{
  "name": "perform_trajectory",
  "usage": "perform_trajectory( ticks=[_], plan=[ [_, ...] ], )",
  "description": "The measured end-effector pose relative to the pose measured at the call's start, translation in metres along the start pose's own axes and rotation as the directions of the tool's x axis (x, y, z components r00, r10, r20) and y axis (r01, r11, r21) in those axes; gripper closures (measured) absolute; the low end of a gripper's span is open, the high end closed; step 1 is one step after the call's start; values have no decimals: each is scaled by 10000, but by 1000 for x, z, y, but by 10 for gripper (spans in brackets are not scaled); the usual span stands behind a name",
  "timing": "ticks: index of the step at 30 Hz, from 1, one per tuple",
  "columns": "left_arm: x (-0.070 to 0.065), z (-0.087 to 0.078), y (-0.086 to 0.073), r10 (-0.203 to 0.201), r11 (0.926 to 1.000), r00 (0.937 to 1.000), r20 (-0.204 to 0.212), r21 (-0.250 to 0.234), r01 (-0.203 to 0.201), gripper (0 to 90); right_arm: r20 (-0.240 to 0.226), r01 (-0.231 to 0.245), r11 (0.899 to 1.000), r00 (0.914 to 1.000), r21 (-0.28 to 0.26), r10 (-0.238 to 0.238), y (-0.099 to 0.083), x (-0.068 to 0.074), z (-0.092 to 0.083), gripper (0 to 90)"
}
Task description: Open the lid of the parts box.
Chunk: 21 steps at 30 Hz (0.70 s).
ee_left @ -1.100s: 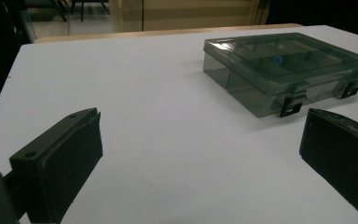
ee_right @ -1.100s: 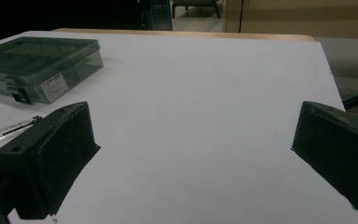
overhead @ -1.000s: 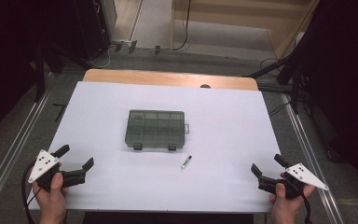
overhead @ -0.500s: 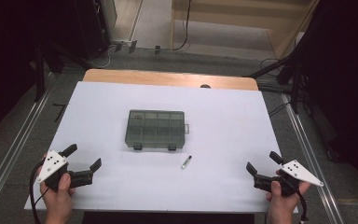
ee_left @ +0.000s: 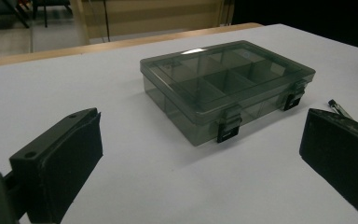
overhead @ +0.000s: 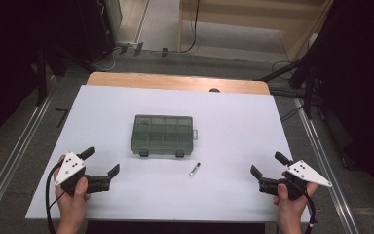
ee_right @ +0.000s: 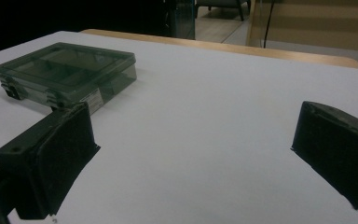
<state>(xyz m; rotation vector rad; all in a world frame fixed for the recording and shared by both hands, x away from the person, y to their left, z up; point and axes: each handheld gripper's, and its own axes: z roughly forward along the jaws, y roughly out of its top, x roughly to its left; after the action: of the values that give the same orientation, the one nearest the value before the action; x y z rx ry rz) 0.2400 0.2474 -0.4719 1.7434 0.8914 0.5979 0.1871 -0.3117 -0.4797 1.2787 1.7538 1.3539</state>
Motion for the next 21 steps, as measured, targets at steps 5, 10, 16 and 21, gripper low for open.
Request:
perform_trajectory(
  ticks=[5, 10, 16, 21],
  plan=[
    [0, 3, 4, -49, 10000, 10000, 43, -31, 49, 0, -146, 86, 10000, 9999, 14, -86, 5, 4, 6, 0],
    [-1, 8, 7, -27, 10000, 9999, 105, 70, 26, 0, -305, 162, 9999, 9994, 41, -160, 10, 8, 13, 0],
    [-4, 15, 13, 62, 10000, 9997, 237, 67, -64, 0, -521, 267, 9996, 9983, 16, -265, 17, 15, 22, 0],
    [-7, 22, 17, 89, 9999, 9993, 358, 120, -93, 0, -707, 309, 9995, 9970, -8, -309, 23, 21, 29, 0]
  ],
)
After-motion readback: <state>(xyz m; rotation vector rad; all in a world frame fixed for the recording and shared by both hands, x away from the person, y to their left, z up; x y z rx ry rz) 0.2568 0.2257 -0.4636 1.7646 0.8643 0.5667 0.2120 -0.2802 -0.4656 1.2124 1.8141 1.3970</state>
